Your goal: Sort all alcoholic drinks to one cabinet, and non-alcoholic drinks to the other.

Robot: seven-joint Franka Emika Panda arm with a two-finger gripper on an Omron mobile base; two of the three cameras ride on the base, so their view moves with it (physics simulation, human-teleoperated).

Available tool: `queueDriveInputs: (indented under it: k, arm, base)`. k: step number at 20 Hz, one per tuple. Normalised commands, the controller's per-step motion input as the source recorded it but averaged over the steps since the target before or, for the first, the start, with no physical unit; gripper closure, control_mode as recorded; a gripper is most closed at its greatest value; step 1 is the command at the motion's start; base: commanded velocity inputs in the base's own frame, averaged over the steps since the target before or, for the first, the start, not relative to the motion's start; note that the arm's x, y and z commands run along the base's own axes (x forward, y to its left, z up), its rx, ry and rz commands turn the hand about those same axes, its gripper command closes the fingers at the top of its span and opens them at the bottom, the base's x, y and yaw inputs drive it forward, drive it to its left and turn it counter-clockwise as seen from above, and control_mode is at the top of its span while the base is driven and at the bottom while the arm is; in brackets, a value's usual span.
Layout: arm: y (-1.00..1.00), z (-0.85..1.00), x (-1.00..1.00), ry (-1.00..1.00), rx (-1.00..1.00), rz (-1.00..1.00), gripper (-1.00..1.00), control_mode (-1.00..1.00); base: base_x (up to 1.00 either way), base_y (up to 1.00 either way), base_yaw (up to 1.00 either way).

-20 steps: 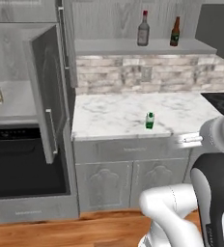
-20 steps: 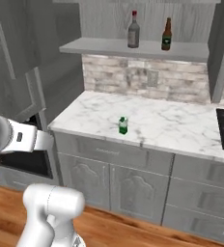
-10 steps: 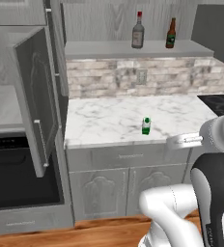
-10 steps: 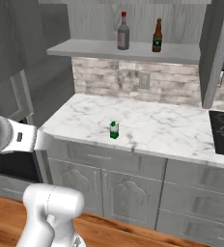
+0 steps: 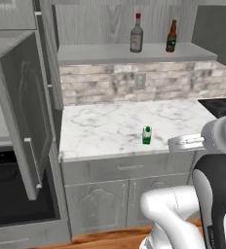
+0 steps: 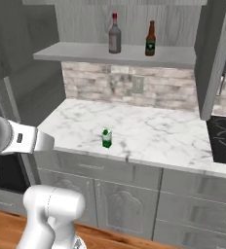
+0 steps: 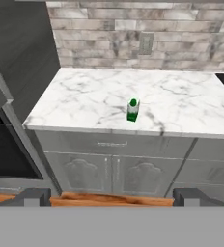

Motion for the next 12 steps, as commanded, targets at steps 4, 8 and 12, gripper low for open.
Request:
queueDriveInputs:
  k: [4, 8, 12]
  arm:
    - [0.00, 0.00, 0.00, 0.00, 0.00, 0.00, -1.00, 1.00]
    - [0.00, 0.00, 0.00, 0.00, 0.00, 0.00, -1.00, 1.00]
    - [0.00, 0.00, 0.00, 0.00, 0.00, 0.00, -1.00, 1.00]
  base:
    - [0.39, -0.20, -0.08]
    - [0.36, -0.23, -0.08]
    - [0.27, -0.18, -0.07]
